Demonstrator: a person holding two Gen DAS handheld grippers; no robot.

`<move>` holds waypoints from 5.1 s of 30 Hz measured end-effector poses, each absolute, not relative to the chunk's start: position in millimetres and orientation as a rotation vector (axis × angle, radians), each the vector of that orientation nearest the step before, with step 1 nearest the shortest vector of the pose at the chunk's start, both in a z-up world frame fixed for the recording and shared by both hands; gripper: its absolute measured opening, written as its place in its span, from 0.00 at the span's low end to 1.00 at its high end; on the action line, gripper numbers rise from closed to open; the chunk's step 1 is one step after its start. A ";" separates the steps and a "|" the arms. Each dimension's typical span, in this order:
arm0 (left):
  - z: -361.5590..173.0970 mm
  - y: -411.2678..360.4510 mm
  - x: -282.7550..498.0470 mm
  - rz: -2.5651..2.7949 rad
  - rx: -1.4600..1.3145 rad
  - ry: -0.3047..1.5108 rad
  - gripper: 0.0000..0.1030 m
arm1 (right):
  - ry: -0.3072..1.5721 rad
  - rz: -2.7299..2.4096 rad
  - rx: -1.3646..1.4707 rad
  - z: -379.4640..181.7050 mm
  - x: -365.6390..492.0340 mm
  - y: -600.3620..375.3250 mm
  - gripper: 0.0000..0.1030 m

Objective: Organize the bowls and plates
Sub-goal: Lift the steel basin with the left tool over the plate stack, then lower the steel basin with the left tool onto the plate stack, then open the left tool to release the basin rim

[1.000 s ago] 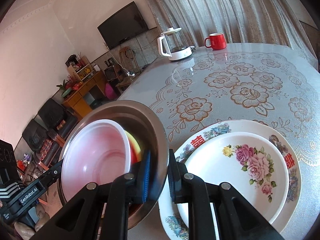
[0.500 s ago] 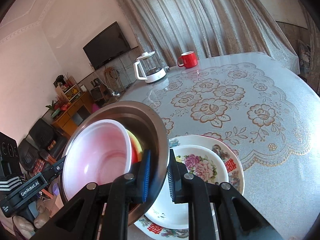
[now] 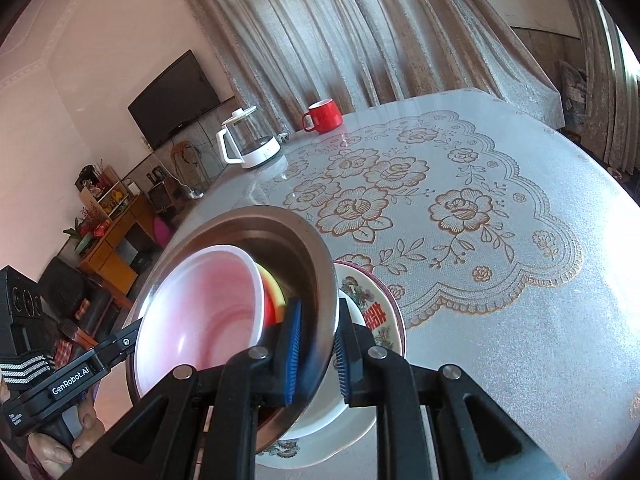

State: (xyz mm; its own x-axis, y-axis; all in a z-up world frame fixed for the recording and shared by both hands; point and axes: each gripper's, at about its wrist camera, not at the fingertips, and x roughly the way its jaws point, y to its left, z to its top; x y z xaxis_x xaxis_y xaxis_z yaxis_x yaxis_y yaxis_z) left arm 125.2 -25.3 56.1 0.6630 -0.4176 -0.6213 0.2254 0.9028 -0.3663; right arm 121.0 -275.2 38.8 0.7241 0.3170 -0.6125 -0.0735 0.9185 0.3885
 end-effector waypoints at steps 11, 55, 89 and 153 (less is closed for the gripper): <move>37.0 -29.6 137.7 -0.356 -0.262 0.832 0.14 | 0.782 0.204 0.366 25.7 126.9 -278.7 0.16; 20.0 -26.8 139.5 -0.316 -0.255 0.858 0.16 | 0.801 0.197 0.417 9.2 118.0 -292.2 0.17; 22.6 -33.6 129.6 -0.290 -0.183 0.829 0.16 | 0.796 0.189 0.364 4.5 114.5 -284.5 0.15; 21.0 38.1 83.2 0.012 -0.182 0.719 0.17 | 0.601 0.197 0.103 43.6 80.6 -187.9 0.26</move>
